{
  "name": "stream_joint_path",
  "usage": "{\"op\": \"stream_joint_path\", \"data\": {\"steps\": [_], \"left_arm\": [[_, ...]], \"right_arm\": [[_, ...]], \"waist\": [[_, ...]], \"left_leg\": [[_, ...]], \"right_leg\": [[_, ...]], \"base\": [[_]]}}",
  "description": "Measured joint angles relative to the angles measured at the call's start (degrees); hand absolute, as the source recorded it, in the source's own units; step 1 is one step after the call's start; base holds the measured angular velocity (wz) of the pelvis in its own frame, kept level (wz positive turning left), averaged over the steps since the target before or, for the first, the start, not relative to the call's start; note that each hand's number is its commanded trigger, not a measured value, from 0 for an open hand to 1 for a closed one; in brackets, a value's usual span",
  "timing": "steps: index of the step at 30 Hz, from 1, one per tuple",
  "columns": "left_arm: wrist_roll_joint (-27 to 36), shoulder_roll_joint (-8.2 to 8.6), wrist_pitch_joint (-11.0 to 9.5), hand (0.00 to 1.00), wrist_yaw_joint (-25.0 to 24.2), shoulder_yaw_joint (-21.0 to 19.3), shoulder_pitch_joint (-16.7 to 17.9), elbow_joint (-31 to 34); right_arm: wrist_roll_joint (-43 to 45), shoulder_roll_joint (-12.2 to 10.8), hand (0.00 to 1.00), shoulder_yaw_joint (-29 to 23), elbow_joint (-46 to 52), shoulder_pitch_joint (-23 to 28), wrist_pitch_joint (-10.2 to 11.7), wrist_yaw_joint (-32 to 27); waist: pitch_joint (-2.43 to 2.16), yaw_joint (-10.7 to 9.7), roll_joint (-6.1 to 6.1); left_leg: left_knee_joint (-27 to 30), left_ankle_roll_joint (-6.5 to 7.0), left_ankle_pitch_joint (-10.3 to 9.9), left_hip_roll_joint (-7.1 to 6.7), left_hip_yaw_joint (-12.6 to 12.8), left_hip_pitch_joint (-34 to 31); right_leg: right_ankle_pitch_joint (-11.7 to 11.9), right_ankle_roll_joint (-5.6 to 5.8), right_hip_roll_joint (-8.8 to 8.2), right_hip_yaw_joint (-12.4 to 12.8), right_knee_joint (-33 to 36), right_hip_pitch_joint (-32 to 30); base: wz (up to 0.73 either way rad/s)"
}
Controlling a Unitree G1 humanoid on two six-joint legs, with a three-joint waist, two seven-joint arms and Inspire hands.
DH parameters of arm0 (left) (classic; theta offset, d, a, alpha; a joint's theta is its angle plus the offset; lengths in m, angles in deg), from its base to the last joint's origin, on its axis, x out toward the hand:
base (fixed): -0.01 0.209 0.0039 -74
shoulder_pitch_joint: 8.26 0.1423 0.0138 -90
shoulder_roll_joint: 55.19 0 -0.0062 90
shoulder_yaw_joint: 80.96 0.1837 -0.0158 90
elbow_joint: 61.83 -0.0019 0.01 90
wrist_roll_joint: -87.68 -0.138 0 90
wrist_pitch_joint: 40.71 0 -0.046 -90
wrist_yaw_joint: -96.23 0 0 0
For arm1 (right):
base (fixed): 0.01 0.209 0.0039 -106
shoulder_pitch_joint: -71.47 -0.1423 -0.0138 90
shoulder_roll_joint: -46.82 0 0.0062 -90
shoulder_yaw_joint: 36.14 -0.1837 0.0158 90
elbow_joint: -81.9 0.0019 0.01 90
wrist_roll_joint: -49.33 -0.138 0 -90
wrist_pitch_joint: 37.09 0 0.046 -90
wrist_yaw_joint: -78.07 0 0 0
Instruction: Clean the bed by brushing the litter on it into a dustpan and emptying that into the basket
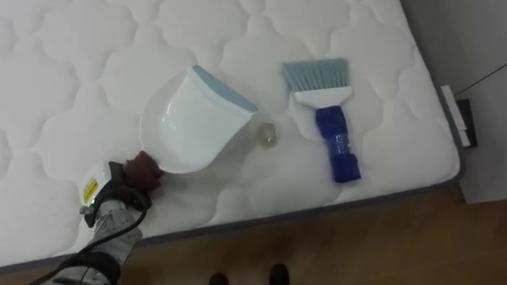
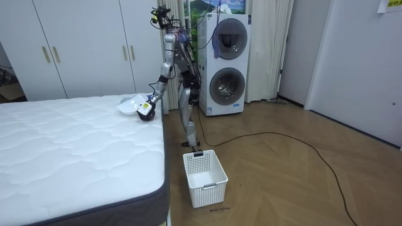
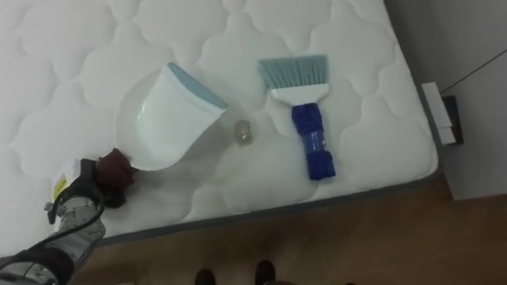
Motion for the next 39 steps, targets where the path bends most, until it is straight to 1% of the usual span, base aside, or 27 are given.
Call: {"op": "stream_joint_path", "data": {"steps": [1,2,3,4,5,7,9,10,11,12,14,15,17,18,21,22,24,26,27,32,37,39], "left_arm": [[-0.1,-0.04,0.0,1.00,0.2,0.0,0.0,0.0],[-0.2,-0.29,-0.2,1.00,0.7,0.1,0.3,0.0],[-0.6,-0.59,-0.4,1.00,1.2,0.2,0.5,0.0],[-0.6,-0.75,-0.5,1.00,1.4,0.4,0.6,0.0],[-0.9,-0.95,-0.5,1.00,1.9,0.6,1.0,0.0],[-3.5,-1.20,-0.7,1.00,3.4,0.6,1.8,0.1],[-9.1,-2.07,-0.7,1.00,4.9,0.5,2.8,0.1],[-10.2,-2.23,-0.7,1.00,5.2,0.5,3.0,0.1],[-12.3,-2.50,-0.6,1.00,5.9,0.5,3.4,0.1],[-14.3,-2.88,-0.7,1.00,7.3,0.5,4.3,0.1],[-16.0,-3.28,-0.7,1.00,9.6,0.7,5.8,0.1],[-16.6,-3.67,-0.6,1.00,10.8,1.1,6.9,0.1],[-18.2,-4.26,-0.6,1.00,12.0,1.3,8.1,0.1],[-19.0,-4.61,-0.5,1.00,12.8,1.8,8.5,0.1],[-19.8,-4.85,-0.5,1.00,13.9,2.6,9.0,0.0],[-20.2,-4.96,-0.6,1.00,13.9,2.6,9.0,0.0],[-20.7,-5.74,-0.7,1.00,14.7,3.3,8.9,-0.1],[-20.7,-5.92,-0.7,1.00,15.2,3.9,8.9,-0.1],[-20.7,-5.91,-0.6,1.00,15.5,4.0,9.1,-0.2],[-20.7,-5.96,-0.1,1.00,17.2,4.0,9.3,-0.2],[-20.3,-5.98,0.1,1.00,17.7,4.1,9.3,-0.3],[-20.3,-6.03,0.1,1.00,17.7,4.0,9.3,-0.3]], "right_arm": [[-0.9,0.0,0.00,-0.6,0.0,0.0,0.2,-0.1],[-3.0,0.0,0.00,-2.5,0.0,0.0,0.3,-0.2],[-6.1,0.2,0.00,-4.5,0.0,-0.2,0.5,-0.5],[-7.6,0.3,0.00,-5.2,0.1,-0.2,0.6,-0.9],[-10.9,0.6,0.00,-6.5,0.7,-0.1,1.0,-1.7],[-13.9,1.4,0.00,-8.7,0.9,-0.3,1.2,-2.2],[-17.6,2.4,0.00,-12.3,1.0,-0.7,1.4,-3.4],[-18.5,2.7,0.00,-13.4,1.0,-0.8,1.5,-3.7],[-20.7,3.1,0.00,-15.2,1.1,-1.0,1.5,-4.4],[-23.4,3.4,0.00,-16.8,1.3,-1.3,1.5,-4.9],[-26.6,3.9,0.00,-18.7,3.1,-1.9,1.6,-6.4],[-28.5,4.2,0.00,-19.6,3.6,-2.2,1.9,-6.9],[-30.6,4.7,0.00,-19.9,4.0,-3.3,2.4,-8.1],[-31.1,4.9,0.00,-19.9,5.0,-3.2,2.6,-9.1],[-33.3,4.9,0.00,-20.0,8.0,-3.3,3.6,-11.2],[-33.3,4.9,0.00,-20.2,9.1,-3.5,3.6,-11.7],[-32.9,5.2,0.00,-20.4,13.0,-5.1,3.8,-13.6],[-32.2,5.5,0.00,-20.4,15.8,-5.9,4.3,-15.4],[-29.8,5.5,0.00,-20.4,17.5,-6.3,4.6,-16.4],[-19.2,6.0,0.00,-20.4,26.1,-6.6,4.9,-21.5],[-13.7,6.3,0.00,-20.3,33.0,-6.8,5.4,-27.1],[-7.9,6.3,0.00,-20.1,36.0,-7.0,6.0,-29.3]], "waist": [[0.00,0.0,0.00],[-0.01,0.0,0.01],[-0.01,0.0,0.02],[-0.02,0.0,0.04],[-0.10,0.0,0.20],[-0.12,0.1,0.48],[-0.18,0.2,0.87],[-0.20,0.3,1.06],[-0.25,0.4,1.25],[-0.41,0.9,1.49],[-0.58,1.0,1.71],[-0.59,1.3,1.70],[-0.62,1.3,1.65],[-0.69,1.4,1.53],[-0.82,1.6,1.33],[-0.83,1.7,1.32],[-0.86,1.4,1.32],[-0.87,1.5,1.29],[-0.86,1.5,1.17],[-0.88,1.7,1.04],[-0.91,2.0,0.86],[-0.87,2.5,0.70]], "left_leg": [[0.4,0.00,0.0,0.08,0.1,-0.3],[0.6,0.00,0.0,0.26,0.8,-0.3],[0.7,0.00,0.0,0.33,1.0,-0.3],[0.7,0.00,0.0,0.33,1.1,-0.4],[1.0,0.00,0.0,0.37,1.1,-0.5],[1.7,-0.01,0.0,0.48,1.1,-0.9],[2.6,-0.03,-0.1,0.52,1.0,-1.7],[2.8,-0.03,-0.1,0.52,0.9,-2.0],[2.8,-0.03,-0.1,0.52,0.9,-2.3],[2.8,-0.03,-0.1,0.52,1.2,-2.5],[2.3,-0.07,0.0,0.48,1.7,-2.8],[2.5,-0.03,0.1,0.43,2.3,-2.9],[2.6,-0.08,0.2,0.35,2.6,-3.0],[2.6,-0.13,0.5,0.34,2.7,-3.0],[2.8,-0.30,0.7,0.42,2.7,-3.0],[3.1,-0.33,0.7,0.43,2.7,-3.1],[4.2,-0.33,0.7,0.54,2.8,-4.3],[5.0,-0.33,0.7,0.76,3.0,-4.7],[5.4,-0.32,0.7,0.83,3.4,-4.7],[5.4,-0.31,0.7,0.84,3.6,-4.7],[5.3,-0.13,0.8,0.81,3.8,-4.7],[5.3,-0.13,0.8,0.88,4.1,-4.7]], "right_leg": [[0.0,-0.04,-0.04,0.0,0.4,-0.3],[-0.1,-0.12,-0.02,0.0,0.6,-0.5],[-0.1,-0.20,-0.03,0.0,0.9,-0.7],[-0.2,-0.30,-0.07,0.0,1.2,-0.9],[-0.2,-0.40,-0.11,0.0,1.6,-1.0],[-0.3,-0.57,-0.04,0.0,2.1,-1.3],[-0.4,-0.77,0.15,0.0,3.5,-2.4],[-0.4,-0.81,0.17,0.0,3.6,-2.6],[-0.4,-0.93,0.19,0.1,4.0,-3.1],[-0.3,-0.98,0.08,0.2,4.6,-3.6],[-0.3,-1.22,-0.46,0.3,5.2,-4.5],[-0.4,-1.44,-0.48,0.7,6.0,-5.1],[-0.8,-1.52,-0.54,1.4,6.5,-5.5],[-1.0,-1.56,-0.66,1.4,6.5,-5.6],[-1.1,-1.64,-0.70,1.4,6.5,-5.6],[-1.1,-1.66,-0.71,1.4,6.6,-5.8],[-1.2,-1.88,-0.89,1.3,7.4,-6.9],[-1.1,-1.93,-0.80,1.4,7.8,-7.2],[-1.2,-1.94,-0.92,1.5,8.3,-7.3],[-1.3,-1.96,-1.07,1.4,8.3,-7.3],[-1.3,-1.94,-1.35,1.1,8.5,-7.3],[-1.3,-1.93,-1.29,1.4,8.3,-7.3]], "base": [[-0.05],[-0.08],[-0.08],[-0.06],[0.00],[0.00],[0.02],[0.04],[0.00],[-0.05],[-0.15],[-0.20],[-0.10],[0.00],[0.01],[0.00],[0.00],[-0.02],[0.00],[0.00],[0.04],[-0.06]]}}
